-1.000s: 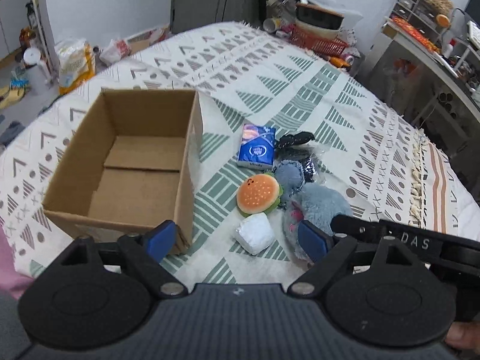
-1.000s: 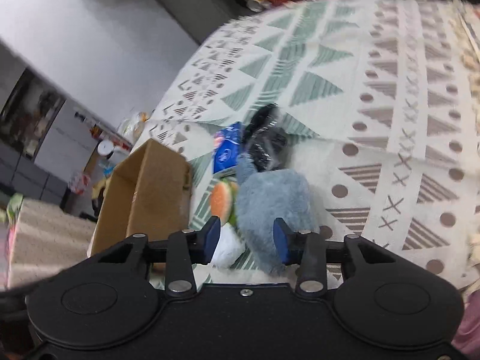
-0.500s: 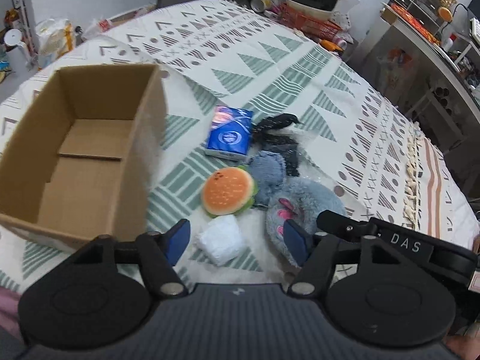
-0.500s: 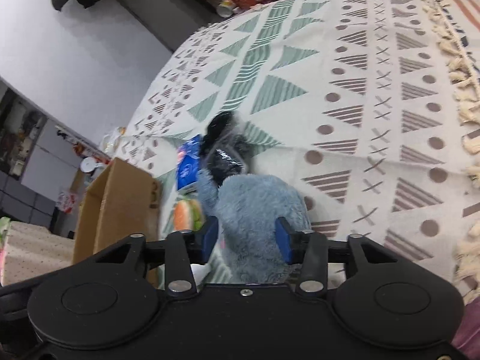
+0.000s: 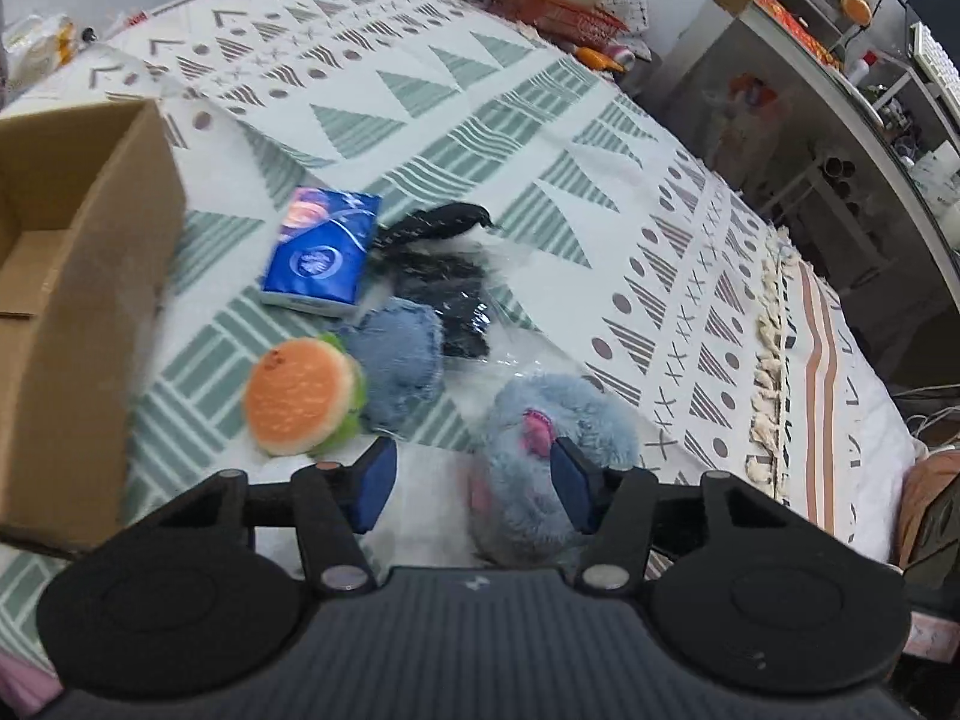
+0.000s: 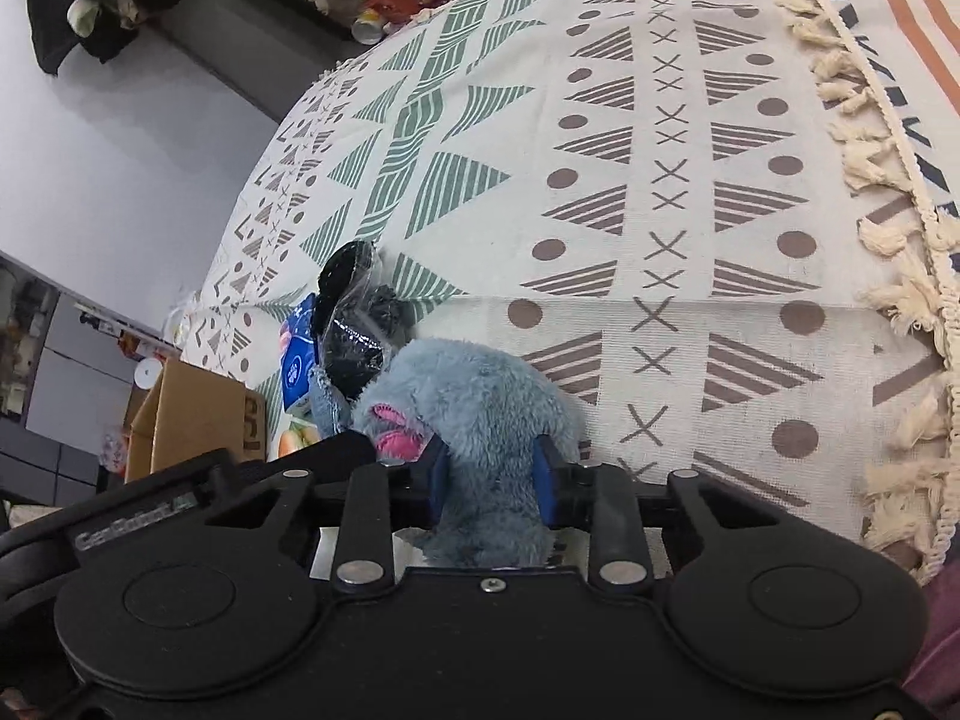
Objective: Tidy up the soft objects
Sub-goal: 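Lift the grey plush with the right tool and carry it over the box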
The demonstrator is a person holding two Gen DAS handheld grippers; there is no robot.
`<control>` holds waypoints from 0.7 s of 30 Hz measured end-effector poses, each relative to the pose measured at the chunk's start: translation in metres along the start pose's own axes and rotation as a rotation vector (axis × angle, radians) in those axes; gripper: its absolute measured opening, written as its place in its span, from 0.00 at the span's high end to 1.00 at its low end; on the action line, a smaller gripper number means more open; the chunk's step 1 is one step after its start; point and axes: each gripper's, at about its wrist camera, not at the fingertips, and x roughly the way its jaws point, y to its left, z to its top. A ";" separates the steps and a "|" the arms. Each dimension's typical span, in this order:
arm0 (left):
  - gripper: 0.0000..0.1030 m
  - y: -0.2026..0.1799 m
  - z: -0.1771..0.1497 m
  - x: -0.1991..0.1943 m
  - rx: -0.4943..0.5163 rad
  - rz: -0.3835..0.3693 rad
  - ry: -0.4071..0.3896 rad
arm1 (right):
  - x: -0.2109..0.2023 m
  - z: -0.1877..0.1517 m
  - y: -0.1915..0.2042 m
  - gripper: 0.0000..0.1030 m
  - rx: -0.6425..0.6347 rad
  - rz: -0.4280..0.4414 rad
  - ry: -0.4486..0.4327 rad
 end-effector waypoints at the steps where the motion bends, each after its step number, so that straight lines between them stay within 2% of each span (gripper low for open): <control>1: 0.49 0.000 0.000 0.003 -0.011 -0.006 0.007 | 0.000 0.001 -0.002 0.75 0.007 0.003 -0.003; 4: 0.55 -0.001 0.000 0.011 -0.026 -0.029 0.008 | 0.000 0.001 -0.004 0.77 0.010 0.009 -0.007; 6: 0.68 0.001 0.000 0.018 -0.050 -0.042 0.025 | 0.000 0.001 -0.002 0.78 0.002 0.010 -0.005; 7: 0.71 0.003 0.000 0.022 -0.073 -0.058 0.042 | -0.002 0.000 -0.002 0.79 -0.001 0.009 -0.007; 9: 0.84 0.006 -0.002 0.025 -0.100 -0.083 0.051 | -0.006 -0.001 0.000 0.80 -0.009 0.006 -0.020; 21: 0.86 -0.009 0.000 -0.014 -0.028 -0.103 -0.016 | -0.045 -0.003 0.027 0.81 -0.073 0.053 -0.108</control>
